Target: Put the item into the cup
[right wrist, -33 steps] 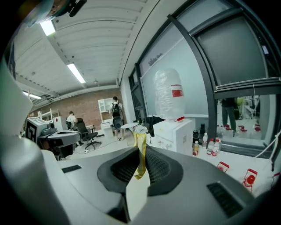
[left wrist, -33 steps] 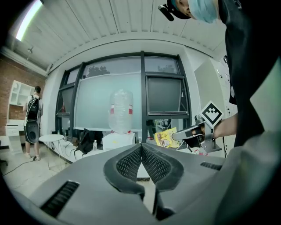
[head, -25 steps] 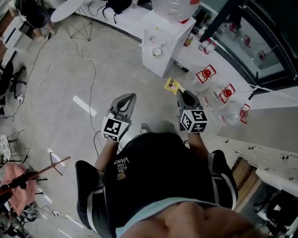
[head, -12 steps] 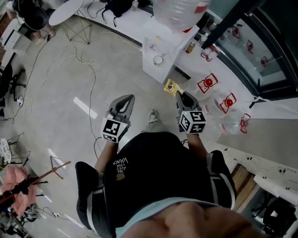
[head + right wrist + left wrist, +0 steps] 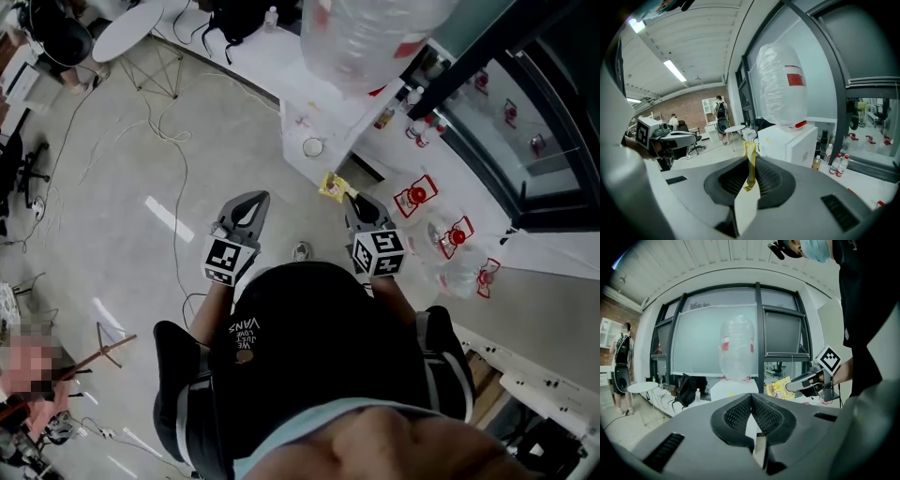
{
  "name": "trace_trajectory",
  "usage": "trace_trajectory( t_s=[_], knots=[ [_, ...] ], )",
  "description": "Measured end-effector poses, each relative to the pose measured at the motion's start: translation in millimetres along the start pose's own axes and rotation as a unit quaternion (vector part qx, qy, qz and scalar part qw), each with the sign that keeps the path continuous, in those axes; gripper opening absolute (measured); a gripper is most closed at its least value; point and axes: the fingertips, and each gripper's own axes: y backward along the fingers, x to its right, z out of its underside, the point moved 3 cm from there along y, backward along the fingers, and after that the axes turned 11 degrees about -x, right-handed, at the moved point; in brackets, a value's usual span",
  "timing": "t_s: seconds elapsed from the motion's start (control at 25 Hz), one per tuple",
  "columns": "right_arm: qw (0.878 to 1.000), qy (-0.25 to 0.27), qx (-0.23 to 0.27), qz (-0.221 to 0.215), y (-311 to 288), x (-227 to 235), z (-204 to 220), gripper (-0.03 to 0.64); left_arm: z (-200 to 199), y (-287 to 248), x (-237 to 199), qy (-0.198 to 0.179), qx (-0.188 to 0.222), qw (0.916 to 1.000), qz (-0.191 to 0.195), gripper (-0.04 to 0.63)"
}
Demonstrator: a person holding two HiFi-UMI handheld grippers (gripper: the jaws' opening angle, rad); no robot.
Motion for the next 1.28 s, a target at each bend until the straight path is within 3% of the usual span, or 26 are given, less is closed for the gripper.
trace_trajectory(
  t_s=[0.2,0.4,0.56,0.84,1.28],
  knots=[
    [1.0,0.007,-0.016,-0.012,-26,21,-8,0.067,0,-31,-19,0.006,-0.008,0.9999,-0.009,0.02],
    [1.0,-0.004,-0.021,0.001,-49,28,-16,0.067,1,-56,-44,0.011,-0.021,0.9997,0.008,0.02],
    [0.999,-0.019,-0.024,0.026,-68,28,-23,0.067,-1,-77,-65,0.009,-0.022,0.9986,0.047,0.02],
    [0.993,-0.056,-0.021,0.098,-104,17,-44,0.067,-1,-112,-121,-0.025,-0.04,0.991,0.125,0.019],
    [0.972,-0.132,-0.022,0.191,-166,1,-40,0.067,16,-171,-178,-0.091,-0.046,0.9687,0.226,0.02]
  ],
)
